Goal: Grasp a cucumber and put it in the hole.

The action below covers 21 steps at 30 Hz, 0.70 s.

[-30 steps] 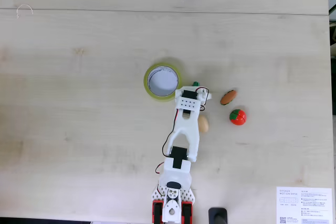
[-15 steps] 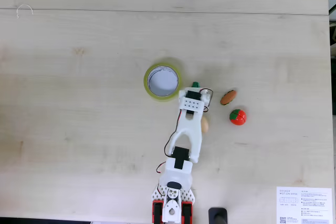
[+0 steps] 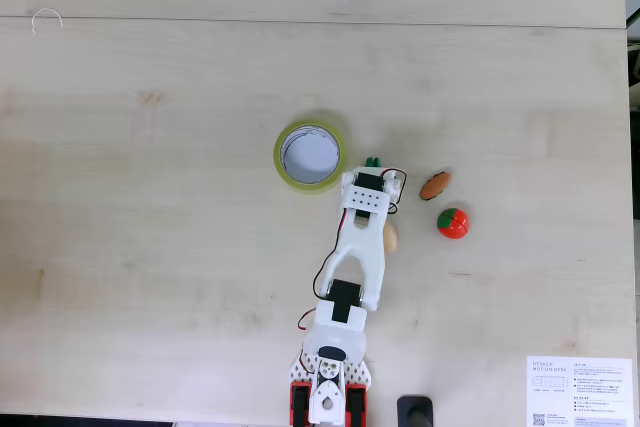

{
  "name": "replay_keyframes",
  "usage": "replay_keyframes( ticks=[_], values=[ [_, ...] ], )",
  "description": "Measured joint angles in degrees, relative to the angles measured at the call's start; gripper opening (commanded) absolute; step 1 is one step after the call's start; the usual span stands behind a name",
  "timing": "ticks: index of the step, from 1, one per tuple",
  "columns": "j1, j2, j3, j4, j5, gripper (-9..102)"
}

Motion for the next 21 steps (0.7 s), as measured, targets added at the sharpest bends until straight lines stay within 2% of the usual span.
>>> replay_keyframes(
  ticks=[21],
  values=[
    [2.4, 16.2, 0.2, 2.9, 0.2, 4]
  ],
)
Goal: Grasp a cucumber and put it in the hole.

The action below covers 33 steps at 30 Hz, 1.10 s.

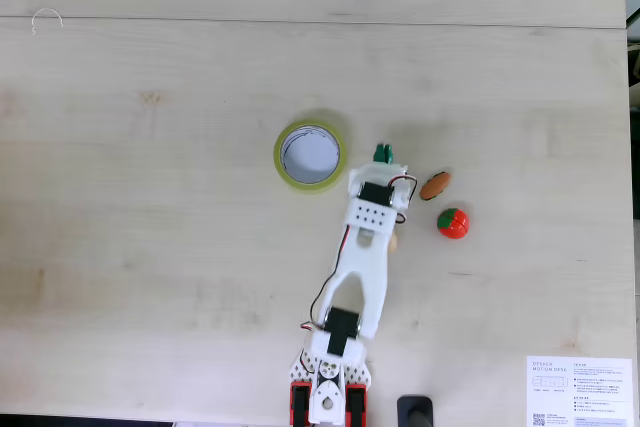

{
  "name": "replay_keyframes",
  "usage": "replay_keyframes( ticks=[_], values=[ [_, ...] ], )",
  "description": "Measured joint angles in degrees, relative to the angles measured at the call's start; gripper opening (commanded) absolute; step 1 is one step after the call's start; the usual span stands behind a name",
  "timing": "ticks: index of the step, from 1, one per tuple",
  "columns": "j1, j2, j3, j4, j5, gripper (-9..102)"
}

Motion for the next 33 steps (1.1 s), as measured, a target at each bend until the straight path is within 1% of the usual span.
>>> replay_keyframes(
  ticks=[5, 9, 21, 27, 33],
  values=[
    [-0.2, 5.9, 0.0, 2.7, 0.2, 4],
    [-2.7, 9.7, 0.0, 3.1, 0.2, 3],
    [-17.1, 10.6, -0.4, 3.6, 0.3, 4],
    [-21.4, 8.7, -0.6, 1.2, 0.3, 5],
    [-22.0, 3.3, -0.6, -2.5, 0.3, 6]
  ],
)
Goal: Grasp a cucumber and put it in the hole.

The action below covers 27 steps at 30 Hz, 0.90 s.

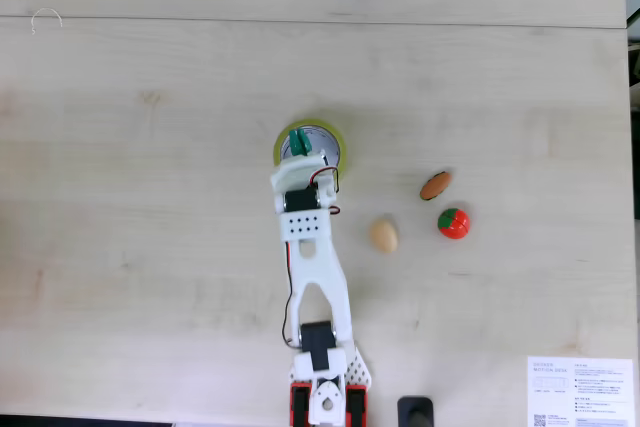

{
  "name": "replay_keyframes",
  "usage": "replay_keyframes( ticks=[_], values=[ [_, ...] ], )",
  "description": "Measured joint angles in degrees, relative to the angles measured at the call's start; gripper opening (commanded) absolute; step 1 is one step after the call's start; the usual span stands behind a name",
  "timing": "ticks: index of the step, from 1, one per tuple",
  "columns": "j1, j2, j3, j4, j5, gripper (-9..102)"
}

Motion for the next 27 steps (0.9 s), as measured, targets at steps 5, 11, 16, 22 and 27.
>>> replay_keyframes(
  ticks=[5, 11, 16, 22, 27],
  values=[
    [-0.1, -3.3, 0.0, -3.0, 0.0, 7],
    [0.0, -5.7, 0.0, -4.7, 0.0, 8],
    [0.0, -5.7, 0.0, -5.4, 0.0, 30],
    [0.0, -5.7, 0.0, -6.2, 0.0, 52],
    [0.0, -5.7, 0.0, -6.2, 0.0, 51]
  ],
)
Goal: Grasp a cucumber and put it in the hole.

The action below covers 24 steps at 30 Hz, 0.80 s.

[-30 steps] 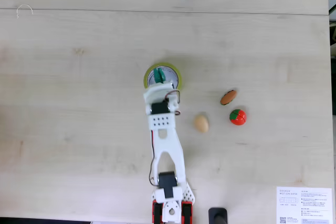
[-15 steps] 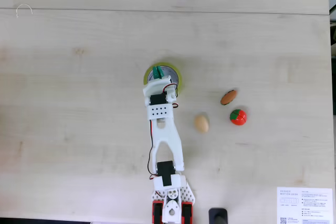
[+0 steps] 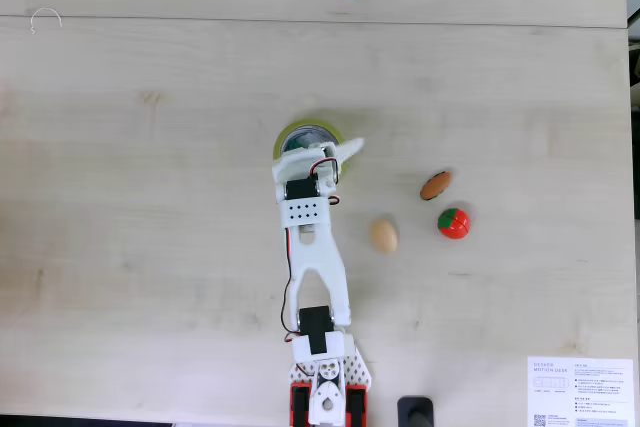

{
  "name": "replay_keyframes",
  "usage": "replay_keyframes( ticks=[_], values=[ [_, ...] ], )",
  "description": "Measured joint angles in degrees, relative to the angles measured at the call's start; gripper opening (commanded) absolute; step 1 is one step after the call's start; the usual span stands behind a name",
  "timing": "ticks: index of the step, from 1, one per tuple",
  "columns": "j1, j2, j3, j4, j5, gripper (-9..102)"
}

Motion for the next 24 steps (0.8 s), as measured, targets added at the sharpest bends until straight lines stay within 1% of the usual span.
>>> replay_keyframes(
  ticks=[11, 17, 24],
  values=[
    [0.0, 0.0, 0.0, 0.0, 0.0, 51],
    [0.0, 0.1, 0.0, 0.0, 0.0, 48],
    [1.4, 8.0, 2.6, 0.0, 0.0, 45]
  ],
)
